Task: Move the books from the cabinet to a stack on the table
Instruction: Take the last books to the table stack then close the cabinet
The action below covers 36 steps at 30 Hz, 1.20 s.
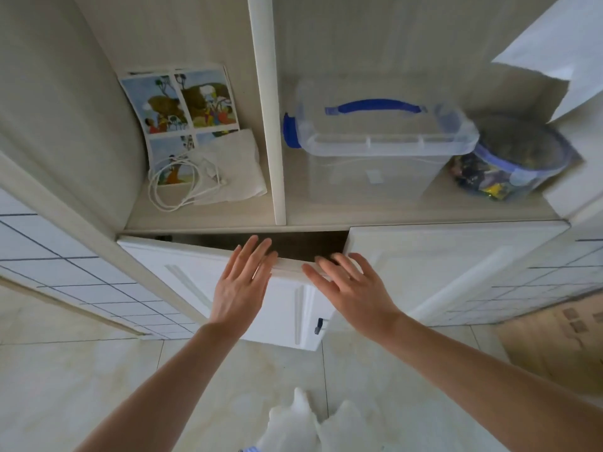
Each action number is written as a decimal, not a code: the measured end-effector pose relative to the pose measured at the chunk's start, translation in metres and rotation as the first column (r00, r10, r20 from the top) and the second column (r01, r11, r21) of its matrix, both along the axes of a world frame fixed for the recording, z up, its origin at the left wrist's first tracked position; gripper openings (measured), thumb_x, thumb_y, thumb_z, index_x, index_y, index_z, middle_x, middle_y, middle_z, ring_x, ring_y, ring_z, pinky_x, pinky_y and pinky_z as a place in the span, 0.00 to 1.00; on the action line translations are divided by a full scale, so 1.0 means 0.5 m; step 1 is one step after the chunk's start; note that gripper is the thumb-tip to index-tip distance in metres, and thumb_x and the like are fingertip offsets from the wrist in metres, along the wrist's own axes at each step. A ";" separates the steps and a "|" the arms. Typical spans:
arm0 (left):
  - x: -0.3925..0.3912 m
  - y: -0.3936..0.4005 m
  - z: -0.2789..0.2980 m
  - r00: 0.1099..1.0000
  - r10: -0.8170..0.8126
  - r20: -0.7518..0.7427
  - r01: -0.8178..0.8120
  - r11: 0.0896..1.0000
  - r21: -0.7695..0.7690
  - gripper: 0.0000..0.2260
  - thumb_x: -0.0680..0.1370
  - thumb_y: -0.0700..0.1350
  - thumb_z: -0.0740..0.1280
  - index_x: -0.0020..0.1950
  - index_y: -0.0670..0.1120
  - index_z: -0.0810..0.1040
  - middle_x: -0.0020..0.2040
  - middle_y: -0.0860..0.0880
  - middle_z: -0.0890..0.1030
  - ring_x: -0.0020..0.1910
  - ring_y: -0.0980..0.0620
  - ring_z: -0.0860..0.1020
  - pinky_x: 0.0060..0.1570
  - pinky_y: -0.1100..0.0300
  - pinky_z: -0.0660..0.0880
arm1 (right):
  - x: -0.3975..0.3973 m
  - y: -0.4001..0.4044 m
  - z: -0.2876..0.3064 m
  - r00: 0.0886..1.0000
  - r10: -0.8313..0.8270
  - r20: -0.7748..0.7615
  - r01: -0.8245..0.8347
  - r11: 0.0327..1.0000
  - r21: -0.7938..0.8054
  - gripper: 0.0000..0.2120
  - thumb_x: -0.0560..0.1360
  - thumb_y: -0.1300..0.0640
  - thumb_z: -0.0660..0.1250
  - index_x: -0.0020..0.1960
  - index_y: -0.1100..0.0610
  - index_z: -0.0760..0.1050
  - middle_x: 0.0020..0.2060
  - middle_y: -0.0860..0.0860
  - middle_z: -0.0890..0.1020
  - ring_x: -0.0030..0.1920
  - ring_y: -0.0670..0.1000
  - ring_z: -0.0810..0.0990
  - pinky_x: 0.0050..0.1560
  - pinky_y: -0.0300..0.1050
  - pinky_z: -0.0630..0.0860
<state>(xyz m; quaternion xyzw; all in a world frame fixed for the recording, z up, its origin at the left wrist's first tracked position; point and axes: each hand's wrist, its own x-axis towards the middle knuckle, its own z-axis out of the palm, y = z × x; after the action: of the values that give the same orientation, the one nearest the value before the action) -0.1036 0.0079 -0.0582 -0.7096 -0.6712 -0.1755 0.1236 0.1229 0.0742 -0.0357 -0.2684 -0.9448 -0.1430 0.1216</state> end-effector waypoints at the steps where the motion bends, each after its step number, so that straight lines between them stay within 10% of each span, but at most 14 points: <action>1: -0.003 0.005 0.000 1.000 0.003 -0.009 -0.003 1.000 -0.008 0.24 0.70 0.36 0.75 0.65 0.42 0.75 0.71 0.42 0.71 0.73 0.43 0.65 0.69 0.44 0.67 | 0.001 0.011 0.002 0.999 0.008 0.032 -0.009 1.000 0.015 0.32 0.68 0.66 0.69 0.70 0.55 0.68 0.64 0.55 0.76 0.61 0.58 0.76 0.62 0.57 0.73; 24: -0.011 0.096 -0.014 0.972 0.230 -0.040 -0.234 0.956 -0.177 0.32 0.76 0.44 0.66 0.77 0.38 0.57 0.77 0.41 0.61 0.76 0.45 0.59 0.75 0.47 0.55 | -0.011 0.178 -0.012 0.997 0.078 -0.029 -0.077 0.997 0.033 0.33 0.69 0.74 0.58 0.71 0.52 0.69 0.64 0.58 0.76 0.62 0.63 0.76 0.59 0.61 0.74; 28: -0.009 0.097 -0.014 0.971 0.235 -0.053 -0.240 0.952 -0.188 0.34 0.74 0.41 0.67 0.77 0.38 0.56 0.77 0.41 0.60 0.77 0.44 0.57 0.75 0.46 0.54 | -0.025 0.165 -0.006 0.998 0.017 -0.064 -0.017 1.000 0.004 0.32 0.73 0.71 0.42 0.67 0.53 0.72 0.61 0.58 0.78 0.60 0.64 0.77 0.58 0.62 0.74; 36: -0.003 0.095 0.022 0.971 0.238 -0.015 -0.235 0.944 -0.233 0.36 0.71 0.36 0.65 0.77 0.41 0.55 0.78 0.44 0.57 0.78 0.45 0.54 0.76 0.50 0.48 | -0.038 0.120 0.038 0.987 -0.155 -0.038 0.142 0.964 -0.226 0.38 0.59 0.75 0.68 0.68 0.57 0.69 0.62 0.58 0.74 0.62 0.62 0.73 0.61 0.57 0.73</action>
<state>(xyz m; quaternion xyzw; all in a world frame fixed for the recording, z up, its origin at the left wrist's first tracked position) -0.1053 0.0554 -0.0470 -0.6323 -0.7682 -0.0841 0.0553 0.1037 0.1342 -0.0169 -0.3542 -0.9284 -0.0377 0.1058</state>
